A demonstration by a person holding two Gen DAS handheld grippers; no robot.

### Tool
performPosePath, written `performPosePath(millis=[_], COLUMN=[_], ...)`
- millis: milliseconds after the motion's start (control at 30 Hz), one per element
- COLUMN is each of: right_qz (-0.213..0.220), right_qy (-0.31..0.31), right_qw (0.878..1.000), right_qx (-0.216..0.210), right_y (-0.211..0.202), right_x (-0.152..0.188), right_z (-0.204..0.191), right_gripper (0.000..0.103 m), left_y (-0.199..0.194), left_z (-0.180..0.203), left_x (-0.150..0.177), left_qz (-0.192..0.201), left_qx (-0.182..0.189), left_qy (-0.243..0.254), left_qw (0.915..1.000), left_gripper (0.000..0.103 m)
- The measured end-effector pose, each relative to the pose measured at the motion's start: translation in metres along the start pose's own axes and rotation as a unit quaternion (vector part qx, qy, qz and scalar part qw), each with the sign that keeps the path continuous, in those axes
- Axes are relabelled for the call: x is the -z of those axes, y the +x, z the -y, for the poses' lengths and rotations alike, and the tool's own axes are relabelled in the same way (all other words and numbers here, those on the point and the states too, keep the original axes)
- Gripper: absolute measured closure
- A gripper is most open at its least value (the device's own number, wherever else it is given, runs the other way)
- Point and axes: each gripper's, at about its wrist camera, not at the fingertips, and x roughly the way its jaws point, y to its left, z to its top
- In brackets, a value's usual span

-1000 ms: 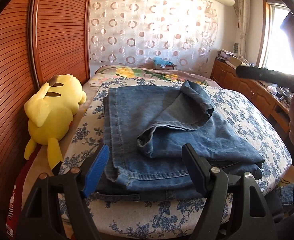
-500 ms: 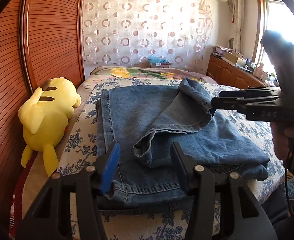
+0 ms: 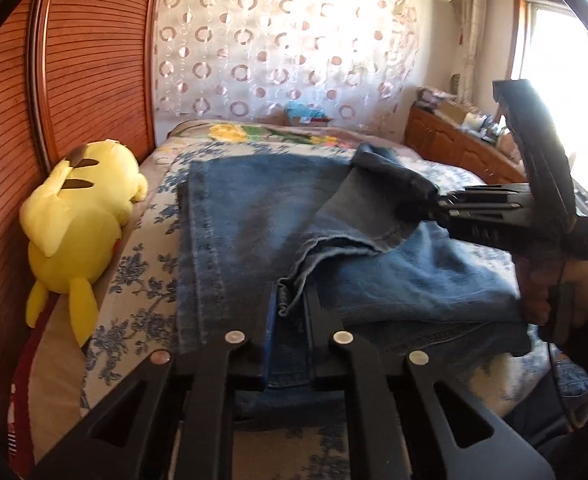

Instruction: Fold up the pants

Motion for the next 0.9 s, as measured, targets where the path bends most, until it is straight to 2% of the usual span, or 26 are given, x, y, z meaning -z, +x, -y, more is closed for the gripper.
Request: performPosePath(millis=[133,267,433,667,900], right_qz=[0.052,0.099,0.132,0.14,0.106], right_qy=[0.018,0.007,-0.018,-0.057,-0.065], right_qw=[0.998,0.995,0.991,0.988,0.991], right_qx=[-0.007,-0.005,-0.003,-0.015,-0.05], right_y=[-0.033,-0.069,-0.096,-0.093,-0.052], right_x=[-0.015,-0.041,-0.083,-0.12,-0.129], right_z=[0.011,0.015,0.01,-0.021,-0.053], right_gripper=[0.099,0.099,0.1,0.1,0.1], left_y=[-0.019,-0.046,-0.07,-0.092,-0.084], left_z=[0.013,0.028,0.036,0.023,0.001], left_x=[-0.006,-0.021,-0.032,-0.026,-0.002], left_qz=[0.024,0.058,0.082,0.098,0.077], left_qx=[0.019,0.045,0.059,0.056,0.043], left_qy=[0.004,0.013,0.018,0.0,-0.028], left_qw=[0.9995,0.9972,0.9947,0.9936,0.9957], left_gripper=[0.098,0.099,0.1,0.1,0.1])
